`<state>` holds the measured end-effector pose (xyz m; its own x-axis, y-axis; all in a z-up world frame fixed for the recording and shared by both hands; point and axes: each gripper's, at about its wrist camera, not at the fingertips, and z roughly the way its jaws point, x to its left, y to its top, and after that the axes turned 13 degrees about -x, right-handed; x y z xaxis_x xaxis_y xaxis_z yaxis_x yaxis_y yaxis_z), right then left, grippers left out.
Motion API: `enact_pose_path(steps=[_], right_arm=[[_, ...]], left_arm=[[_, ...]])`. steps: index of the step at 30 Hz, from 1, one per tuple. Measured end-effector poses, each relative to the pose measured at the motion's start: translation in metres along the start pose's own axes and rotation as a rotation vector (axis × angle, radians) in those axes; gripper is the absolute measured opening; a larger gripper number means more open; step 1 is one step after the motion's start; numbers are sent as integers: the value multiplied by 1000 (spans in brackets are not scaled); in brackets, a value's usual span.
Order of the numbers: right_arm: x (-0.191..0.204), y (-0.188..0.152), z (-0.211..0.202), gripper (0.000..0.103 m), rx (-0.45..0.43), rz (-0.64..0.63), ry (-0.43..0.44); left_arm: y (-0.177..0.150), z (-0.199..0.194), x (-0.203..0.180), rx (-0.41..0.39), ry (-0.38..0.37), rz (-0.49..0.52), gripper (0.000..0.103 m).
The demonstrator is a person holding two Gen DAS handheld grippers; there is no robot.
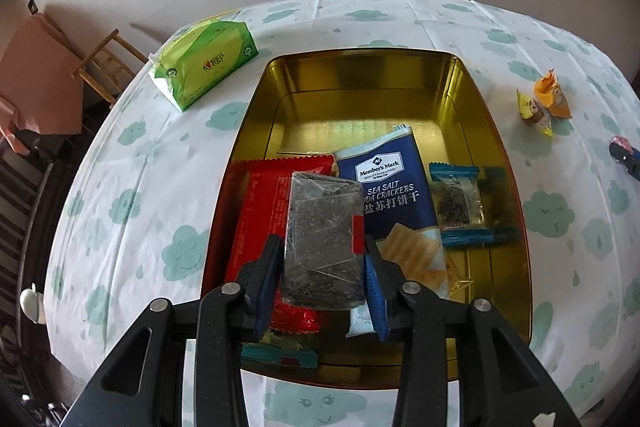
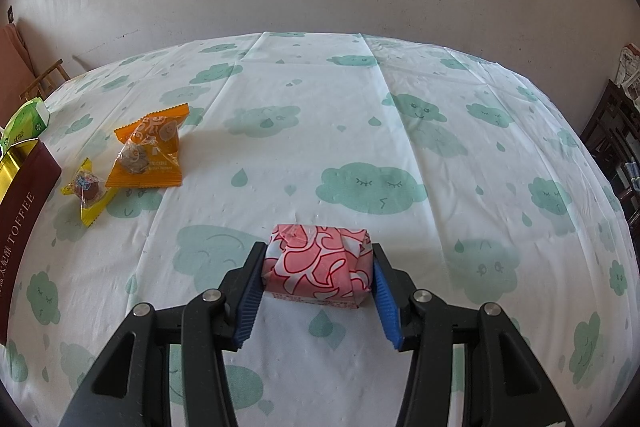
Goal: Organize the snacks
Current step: 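Carry the silver foil pack into the tin and open the left tool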
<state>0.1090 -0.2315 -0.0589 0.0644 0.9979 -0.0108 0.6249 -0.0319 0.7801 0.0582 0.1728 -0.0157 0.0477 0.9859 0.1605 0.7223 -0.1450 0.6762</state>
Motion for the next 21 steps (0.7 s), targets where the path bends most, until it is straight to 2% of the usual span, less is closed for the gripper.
enact_pose_path(steps=[3,13,21], right_arm=[[0,0,0,51,0,0,0],[0,0,0,51,0,-1,-1],[1,0,0,51,0,-2,-2]], left_arm=[[1,-2,-3,-14,16,32,43],[1,-8,-5,-34,33,46,56],[9,-24,-6,-98,46,63,62]])
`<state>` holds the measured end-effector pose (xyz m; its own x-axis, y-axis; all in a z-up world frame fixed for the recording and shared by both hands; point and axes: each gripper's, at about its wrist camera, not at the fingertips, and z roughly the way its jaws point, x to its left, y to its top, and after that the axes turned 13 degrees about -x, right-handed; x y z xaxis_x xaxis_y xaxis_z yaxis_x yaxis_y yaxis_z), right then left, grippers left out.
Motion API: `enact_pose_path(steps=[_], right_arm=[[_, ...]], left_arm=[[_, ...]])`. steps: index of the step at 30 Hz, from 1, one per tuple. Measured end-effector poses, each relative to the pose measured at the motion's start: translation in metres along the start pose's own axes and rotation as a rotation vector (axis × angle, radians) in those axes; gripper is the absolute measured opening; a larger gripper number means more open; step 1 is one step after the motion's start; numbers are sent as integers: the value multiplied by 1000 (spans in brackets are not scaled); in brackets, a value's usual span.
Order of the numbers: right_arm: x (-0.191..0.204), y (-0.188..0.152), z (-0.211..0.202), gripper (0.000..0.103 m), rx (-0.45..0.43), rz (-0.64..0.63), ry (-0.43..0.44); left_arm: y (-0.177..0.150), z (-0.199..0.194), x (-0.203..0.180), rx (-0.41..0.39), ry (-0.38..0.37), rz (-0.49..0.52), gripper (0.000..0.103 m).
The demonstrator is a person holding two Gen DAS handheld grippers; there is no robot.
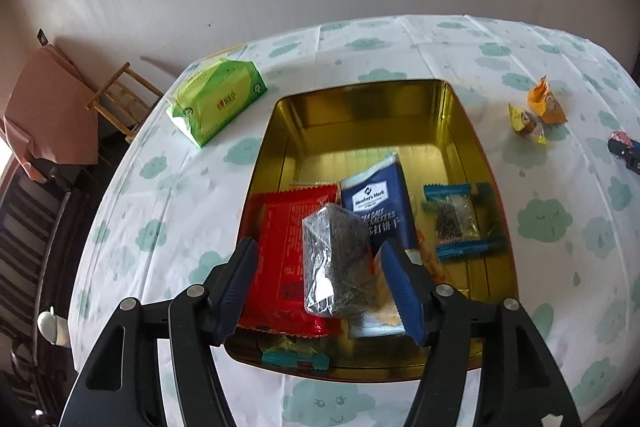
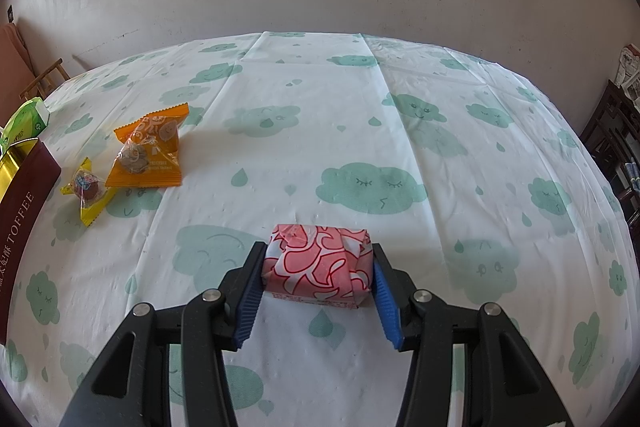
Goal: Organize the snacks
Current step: 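Carry the silver foil pack into the tin and open the left tool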
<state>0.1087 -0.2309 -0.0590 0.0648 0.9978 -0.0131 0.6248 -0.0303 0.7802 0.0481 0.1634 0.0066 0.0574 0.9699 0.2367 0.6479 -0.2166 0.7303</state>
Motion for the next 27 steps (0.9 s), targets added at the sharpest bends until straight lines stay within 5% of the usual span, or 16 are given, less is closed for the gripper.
enact_pose_path(steps=[27], right_arm=[[0,0,0,51,0,0,0]], left_arm=[[1,-2,7,-9,0,-21,62]])
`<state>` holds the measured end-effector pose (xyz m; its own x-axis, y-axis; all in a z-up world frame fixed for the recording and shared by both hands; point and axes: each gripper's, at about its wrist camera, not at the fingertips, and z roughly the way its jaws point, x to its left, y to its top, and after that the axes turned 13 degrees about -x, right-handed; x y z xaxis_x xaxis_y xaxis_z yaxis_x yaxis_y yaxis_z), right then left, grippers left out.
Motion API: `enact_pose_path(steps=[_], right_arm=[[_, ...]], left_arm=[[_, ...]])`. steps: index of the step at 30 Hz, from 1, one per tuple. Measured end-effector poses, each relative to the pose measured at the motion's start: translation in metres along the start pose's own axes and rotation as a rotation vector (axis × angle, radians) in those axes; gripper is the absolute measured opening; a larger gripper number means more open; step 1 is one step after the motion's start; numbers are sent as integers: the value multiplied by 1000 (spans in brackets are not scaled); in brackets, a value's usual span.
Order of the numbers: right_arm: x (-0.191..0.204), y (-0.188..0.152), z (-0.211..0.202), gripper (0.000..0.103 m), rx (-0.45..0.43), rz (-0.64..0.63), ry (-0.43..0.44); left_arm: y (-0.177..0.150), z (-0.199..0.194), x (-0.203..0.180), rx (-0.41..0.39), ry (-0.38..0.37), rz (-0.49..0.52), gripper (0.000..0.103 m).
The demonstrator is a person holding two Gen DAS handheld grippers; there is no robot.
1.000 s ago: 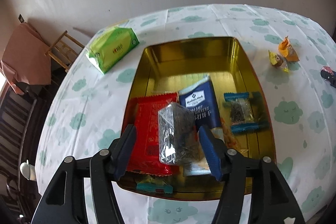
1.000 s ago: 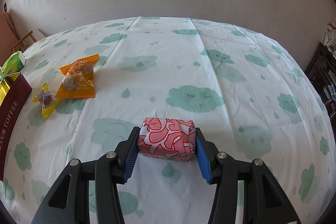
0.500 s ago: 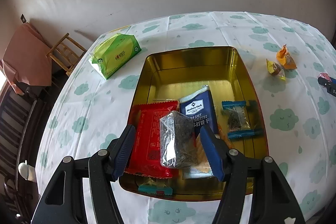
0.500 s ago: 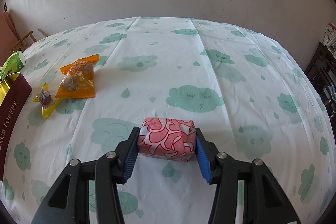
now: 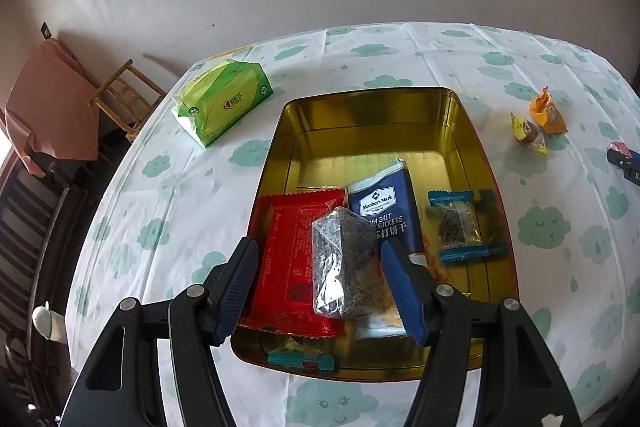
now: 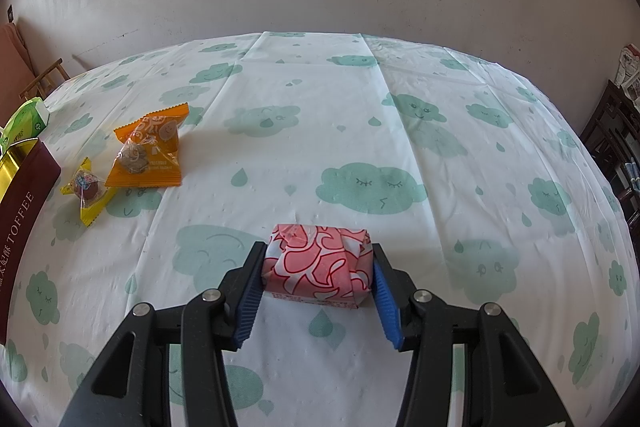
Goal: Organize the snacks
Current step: 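Carry the silver foil pack into the tin and open the left tool, then carry the pink-wrapped candy toward the tin with the right tool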
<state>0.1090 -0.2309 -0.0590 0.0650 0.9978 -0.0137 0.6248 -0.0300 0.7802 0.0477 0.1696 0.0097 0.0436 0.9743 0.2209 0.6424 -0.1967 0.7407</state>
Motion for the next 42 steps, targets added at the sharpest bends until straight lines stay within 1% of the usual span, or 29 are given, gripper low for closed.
enact_pose_path(steps=[10,23,27,30,33,37,42], right_arm=[[0,0,0,51,0,0,0],[0,0,1,50,0,9,-12],[-1,1,1,49,6,18,-33],[1,2,-1,49,17,18,-47],[5,2,-7,49,19,22,-51],[14,6,-21,49,4,43,-21],[44,15,-40,49,-18,15,55]], left_arm=[[-1,1,6,12,6,-14,62],[-2,0,12,0,20,-20,64],[-2,2,14,7,16,-33,67],[-2,2,15,3,11,-43,73],[-2,-1,18,-8,1,-62,76],[-1,-5,23,-16,-4,-87,79],[-2,-11,32,-27,0,-123,81]])
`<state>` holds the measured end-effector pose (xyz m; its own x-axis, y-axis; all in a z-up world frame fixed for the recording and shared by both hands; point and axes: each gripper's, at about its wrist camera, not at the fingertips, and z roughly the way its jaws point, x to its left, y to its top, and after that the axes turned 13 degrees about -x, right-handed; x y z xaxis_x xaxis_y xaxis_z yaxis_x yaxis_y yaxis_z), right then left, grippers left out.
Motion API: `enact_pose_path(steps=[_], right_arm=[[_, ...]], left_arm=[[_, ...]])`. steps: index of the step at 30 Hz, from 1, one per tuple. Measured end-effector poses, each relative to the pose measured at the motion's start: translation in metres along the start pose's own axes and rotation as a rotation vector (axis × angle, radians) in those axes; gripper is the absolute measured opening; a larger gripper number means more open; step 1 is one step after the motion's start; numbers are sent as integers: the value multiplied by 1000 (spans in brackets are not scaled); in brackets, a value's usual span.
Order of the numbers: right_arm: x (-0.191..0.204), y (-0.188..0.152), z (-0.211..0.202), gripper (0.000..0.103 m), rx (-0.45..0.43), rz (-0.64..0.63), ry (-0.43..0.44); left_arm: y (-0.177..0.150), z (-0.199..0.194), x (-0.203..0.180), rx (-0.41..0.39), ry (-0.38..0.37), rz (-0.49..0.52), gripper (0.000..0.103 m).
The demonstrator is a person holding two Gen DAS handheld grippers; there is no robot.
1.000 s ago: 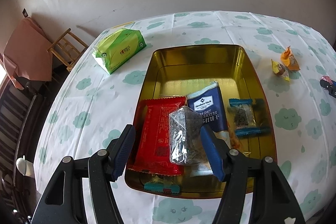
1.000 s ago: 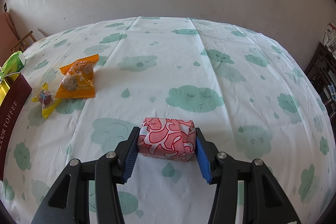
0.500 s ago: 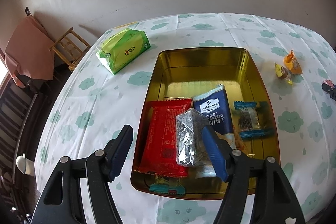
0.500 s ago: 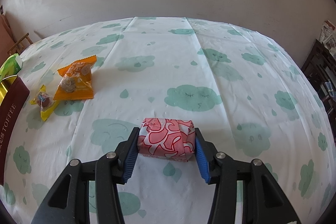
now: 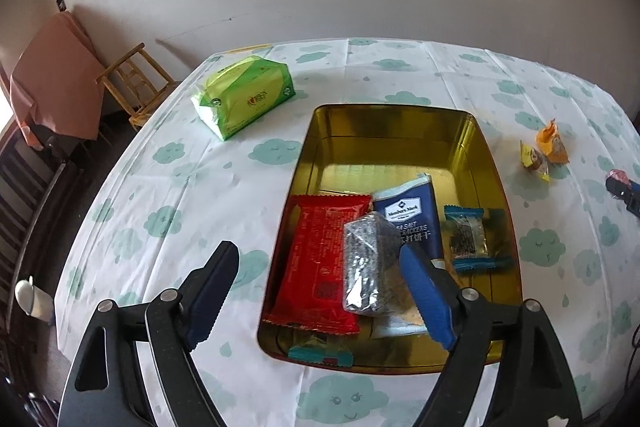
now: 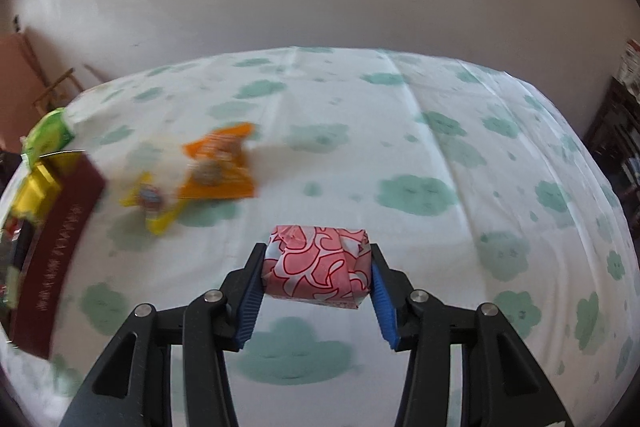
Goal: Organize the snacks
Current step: 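Carry the pink-wrapped candy toward the tin with the right tool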
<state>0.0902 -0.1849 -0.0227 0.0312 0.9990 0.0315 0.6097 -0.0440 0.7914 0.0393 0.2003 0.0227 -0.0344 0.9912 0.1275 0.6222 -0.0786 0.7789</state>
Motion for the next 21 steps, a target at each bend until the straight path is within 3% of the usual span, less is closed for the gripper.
enact_pose_path(steps=[13,21], right_arm=[[146,18,-45,49,-54,-155,366],[214,8,-56,49,-38,-275,487]], left_arm=[[-12,-10,47,20,88,-115,83],[-27,-15,74,46,141,-161,83]])
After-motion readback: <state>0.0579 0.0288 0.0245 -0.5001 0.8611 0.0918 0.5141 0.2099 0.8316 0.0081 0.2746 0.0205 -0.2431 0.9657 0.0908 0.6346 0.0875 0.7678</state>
